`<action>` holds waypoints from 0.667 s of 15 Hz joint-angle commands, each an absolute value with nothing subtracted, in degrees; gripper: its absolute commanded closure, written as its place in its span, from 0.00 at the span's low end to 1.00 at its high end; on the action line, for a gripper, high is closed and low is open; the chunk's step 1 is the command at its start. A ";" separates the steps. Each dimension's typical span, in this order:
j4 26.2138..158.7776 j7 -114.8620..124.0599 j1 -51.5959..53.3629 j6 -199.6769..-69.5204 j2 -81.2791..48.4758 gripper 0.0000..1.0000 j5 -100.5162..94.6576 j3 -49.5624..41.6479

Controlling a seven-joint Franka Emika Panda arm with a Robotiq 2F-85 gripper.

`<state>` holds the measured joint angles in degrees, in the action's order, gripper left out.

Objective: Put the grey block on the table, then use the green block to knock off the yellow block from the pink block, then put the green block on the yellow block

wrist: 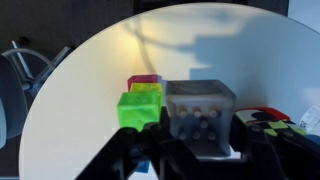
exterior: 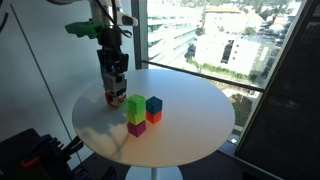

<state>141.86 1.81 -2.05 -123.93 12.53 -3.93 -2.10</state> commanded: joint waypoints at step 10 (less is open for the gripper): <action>143.39 1.83 -1.95 -124.67 13.45 0.46 -3.88 -1.51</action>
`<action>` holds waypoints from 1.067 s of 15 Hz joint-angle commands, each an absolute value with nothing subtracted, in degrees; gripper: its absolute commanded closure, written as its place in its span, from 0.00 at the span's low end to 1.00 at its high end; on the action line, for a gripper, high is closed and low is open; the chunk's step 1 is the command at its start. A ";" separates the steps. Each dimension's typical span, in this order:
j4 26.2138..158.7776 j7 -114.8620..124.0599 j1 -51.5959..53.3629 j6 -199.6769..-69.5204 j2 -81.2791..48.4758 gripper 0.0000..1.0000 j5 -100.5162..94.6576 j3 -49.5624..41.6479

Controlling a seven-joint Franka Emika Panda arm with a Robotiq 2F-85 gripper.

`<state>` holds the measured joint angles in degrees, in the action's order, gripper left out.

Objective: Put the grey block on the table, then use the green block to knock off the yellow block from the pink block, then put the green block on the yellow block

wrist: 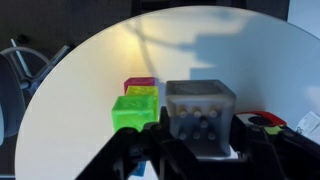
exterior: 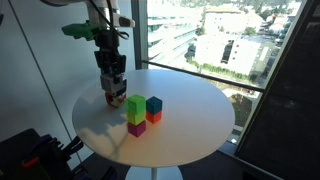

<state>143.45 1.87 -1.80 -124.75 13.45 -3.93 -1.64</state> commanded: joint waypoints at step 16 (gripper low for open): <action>151.34 2.10 1.33 -132.09 12.10 0.71 -3.74 1.92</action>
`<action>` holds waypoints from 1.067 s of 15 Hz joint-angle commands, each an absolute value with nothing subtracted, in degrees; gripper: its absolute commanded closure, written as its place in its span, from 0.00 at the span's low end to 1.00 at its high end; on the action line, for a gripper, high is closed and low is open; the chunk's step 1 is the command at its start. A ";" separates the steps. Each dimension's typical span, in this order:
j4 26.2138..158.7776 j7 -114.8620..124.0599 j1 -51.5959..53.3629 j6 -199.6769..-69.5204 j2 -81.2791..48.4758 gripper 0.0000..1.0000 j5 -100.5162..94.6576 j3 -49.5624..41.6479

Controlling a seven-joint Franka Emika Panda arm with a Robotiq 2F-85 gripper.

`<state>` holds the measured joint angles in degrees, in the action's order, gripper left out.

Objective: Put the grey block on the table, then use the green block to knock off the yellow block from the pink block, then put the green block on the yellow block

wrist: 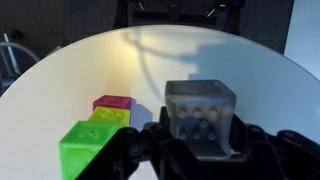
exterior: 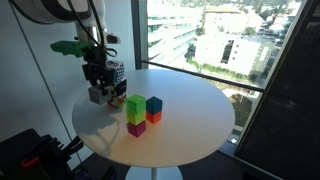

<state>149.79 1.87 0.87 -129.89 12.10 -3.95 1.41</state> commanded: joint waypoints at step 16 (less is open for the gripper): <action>155.56 12.56 1.58 -147.41 1.97 0.71 -5.87 3.12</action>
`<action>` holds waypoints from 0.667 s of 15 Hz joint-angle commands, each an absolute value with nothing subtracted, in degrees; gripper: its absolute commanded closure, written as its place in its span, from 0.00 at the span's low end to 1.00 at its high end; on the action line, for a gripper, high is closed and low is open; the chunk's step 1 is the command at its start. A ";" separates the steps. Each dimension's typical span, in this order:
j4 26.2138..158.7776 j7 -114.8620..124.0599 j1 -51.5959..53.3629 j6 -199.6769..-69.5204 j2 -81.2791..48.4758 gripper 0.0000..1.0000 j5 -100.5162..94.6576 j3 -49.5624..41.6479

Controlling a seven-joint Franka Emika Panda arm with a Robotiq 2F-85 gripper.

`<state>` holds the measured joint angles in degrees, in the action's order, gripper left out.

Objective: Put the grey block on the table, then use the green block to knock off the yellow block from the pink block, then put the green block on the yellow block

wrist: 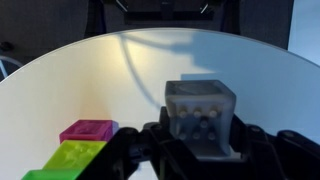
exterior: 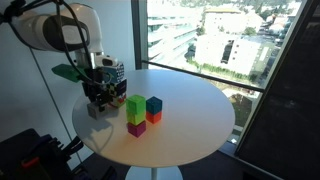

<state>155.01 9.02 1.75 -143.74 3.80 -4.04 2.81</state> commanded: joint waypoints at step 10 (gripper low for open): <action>154.95 16.24 2.69 -156.21 -6.51 0.71 -7.87 1.55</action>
<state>155.46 14.16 1.82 -154.51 -4.83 -6.08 2.64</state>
